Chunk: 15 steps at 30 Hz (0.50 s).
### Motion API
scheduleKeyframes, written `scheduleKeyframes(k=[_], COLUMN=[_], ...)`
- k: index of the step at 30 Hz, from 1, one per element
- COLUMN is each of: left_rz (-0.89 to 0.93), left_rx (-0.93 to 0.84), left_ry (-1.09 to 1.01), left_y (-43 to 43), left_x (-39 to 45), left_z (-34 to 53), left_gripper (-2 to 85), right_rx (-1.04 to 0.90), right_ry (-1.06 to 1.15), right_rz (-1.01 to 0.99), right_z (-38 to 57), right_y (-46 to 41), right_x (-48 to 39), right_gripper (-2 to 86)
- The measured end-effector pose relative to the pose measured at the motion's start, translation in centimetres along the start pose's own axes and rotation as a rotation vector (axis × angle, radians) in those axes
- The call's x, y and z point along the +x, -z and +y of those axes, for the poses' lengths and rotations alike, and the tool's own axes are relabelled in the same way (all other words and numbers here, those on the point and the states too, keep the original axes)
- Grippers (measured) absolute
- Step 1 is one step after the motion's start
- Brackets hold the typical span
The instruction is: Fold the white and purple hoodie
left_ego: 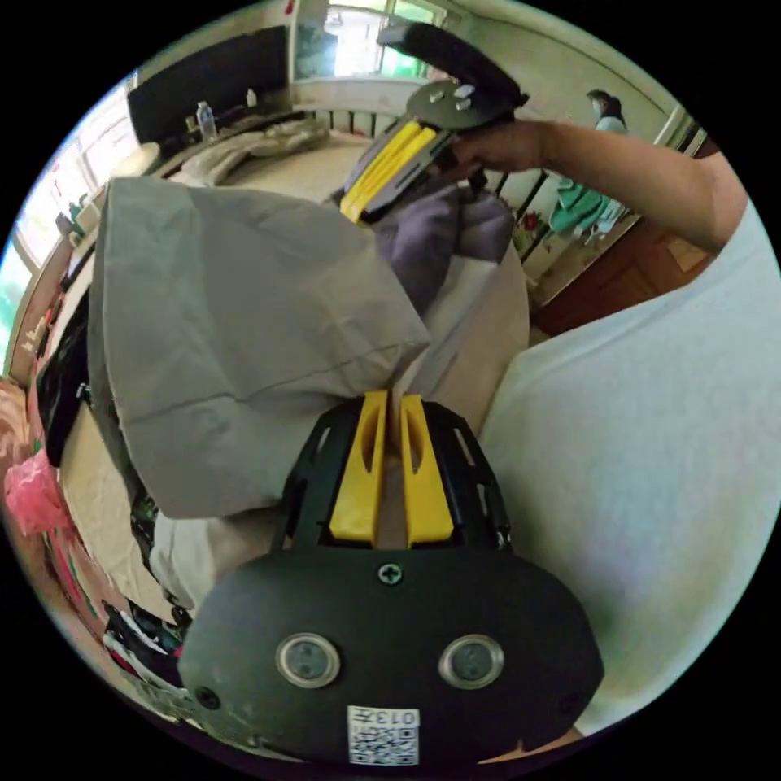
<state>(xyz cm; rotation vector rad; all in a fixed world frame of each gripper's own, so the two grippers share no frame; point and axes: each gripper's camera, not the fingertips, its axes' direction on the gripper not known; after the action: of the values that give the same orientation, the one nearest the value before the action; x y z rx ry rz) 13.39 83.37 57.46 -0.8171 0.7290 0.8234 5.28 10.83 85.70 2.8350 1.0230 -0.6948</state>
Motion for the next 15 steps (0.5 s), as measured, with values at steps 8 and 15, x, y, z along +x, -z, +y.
scheduleKeyframes(k=[8, 15], left_rz=[0.165, 0.039], left_rx=[-0.003, 0.220], left_ry=[0.051, 0.173], left_y=[2.6, 8.8], left_x=[-0.1, -2.8], left_z=[0.2, 2.5], left_gripper=[6.7, 6.7], right_rx=[0.248, 0.354], right_ry=[-0.201, -0.238], right_rz=[-0.026, -0.280], right_z=[3.8, -1.8], right_y=[5.4, 1.7], right_x=[5.6, 9.2], right_gripper=[7.6, 9.7])
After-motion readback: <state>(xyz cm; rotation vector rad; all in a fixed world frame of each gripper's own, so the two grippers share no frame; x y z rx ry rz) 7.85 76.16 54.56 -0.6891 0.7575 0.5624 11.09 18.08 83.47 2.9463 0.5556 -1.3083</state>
